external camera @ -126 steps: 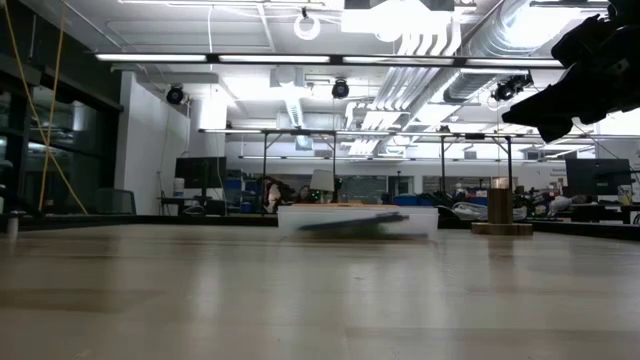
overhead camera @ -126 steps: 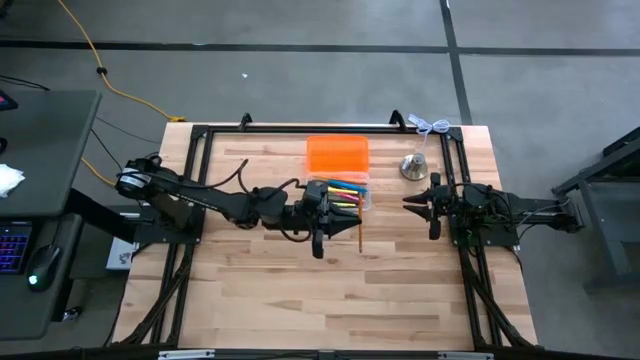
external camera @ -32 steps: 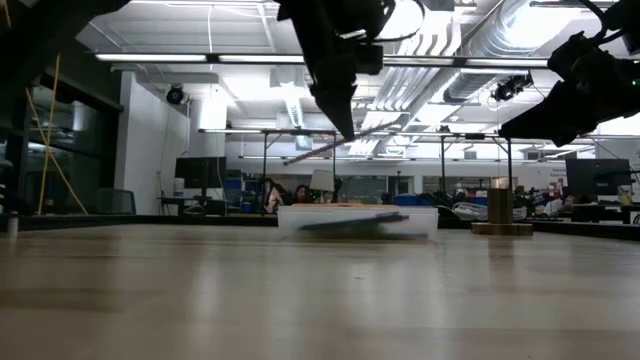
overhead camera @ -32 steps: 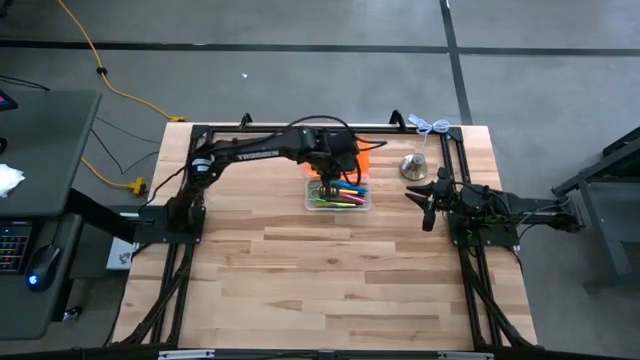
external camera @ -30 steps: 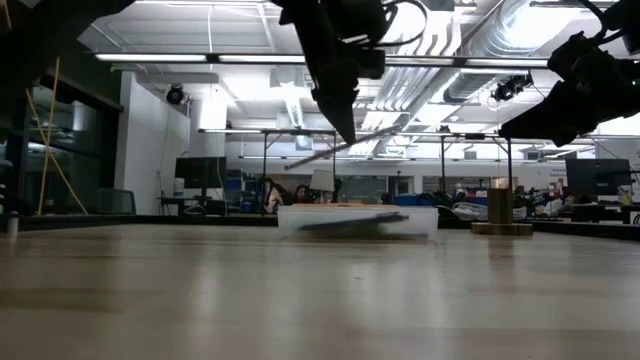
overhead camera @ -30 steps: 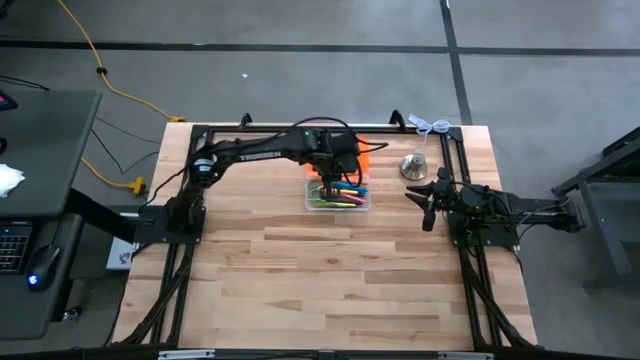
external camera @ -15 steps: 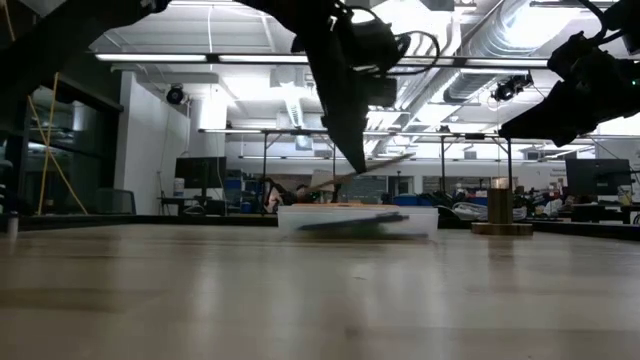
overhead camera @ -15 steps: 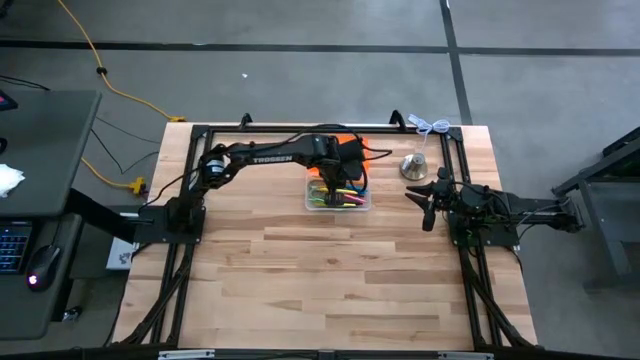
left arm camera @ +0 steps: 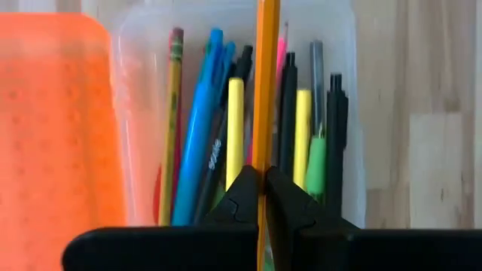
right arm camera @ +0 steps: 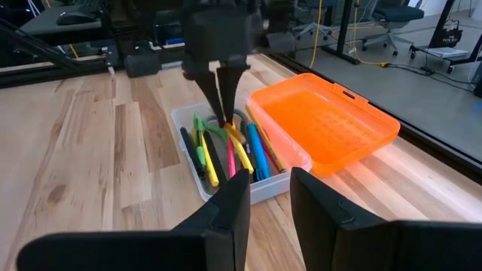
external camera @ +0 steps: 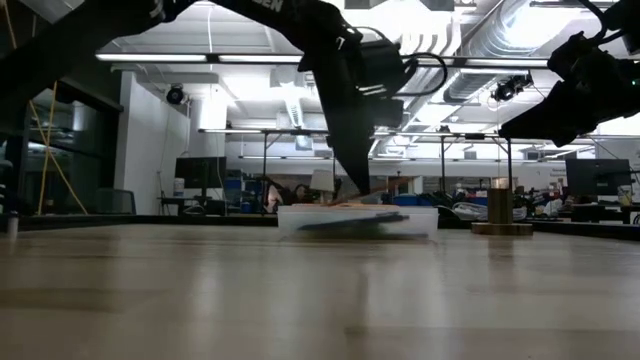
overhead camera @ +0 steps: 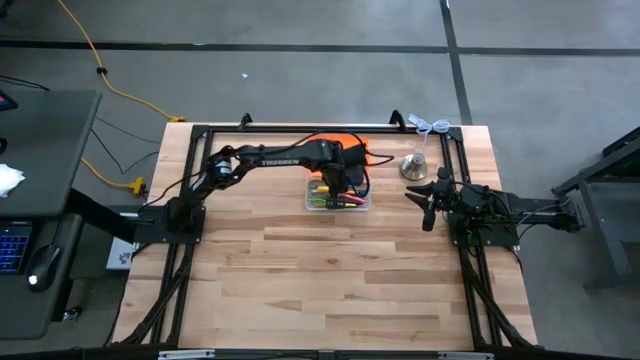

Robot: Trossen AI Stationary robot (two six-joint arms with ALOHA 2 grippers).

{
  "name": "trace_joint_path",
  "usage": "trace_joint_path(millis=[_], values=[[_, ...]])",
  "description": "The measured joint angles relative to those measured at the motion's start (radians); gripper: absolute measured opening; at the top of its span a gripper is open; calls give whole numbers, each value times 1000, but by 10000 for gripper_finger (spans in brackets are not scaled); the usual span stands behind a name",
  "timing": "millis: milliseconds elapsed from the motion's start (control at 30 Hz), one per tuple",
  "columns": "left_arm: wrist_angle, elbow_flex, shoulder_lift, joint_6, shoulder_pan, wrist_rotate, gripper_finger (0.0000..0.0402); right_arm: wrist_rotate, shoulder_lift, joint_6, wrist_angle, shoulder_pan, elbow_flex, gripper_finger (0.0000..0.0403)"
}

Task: Pick & place school supplies into a supply box
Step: Put the orange pencil into the supply box

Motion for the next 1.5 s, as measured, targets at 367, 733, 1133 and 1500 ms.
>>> trace_joint_path(millis=[367, 733, 1133, 1500], values=[[-40, -1, 56, 17, 0, 1, 37, -1, 0, 0, 0, 0, 0, 74], [-32, -2, 71, 17, 0, -5, 37, -1, 0, 0, 0, 0, 0, 74], [-13, -2, 71, 16, 1, -8, 38, 0, 0, 0, 0, 0, 0, 74], [-14, -2, 71, 13, 1, -8, 124, -4, 0, 0, 0, 0, 0, 74]])
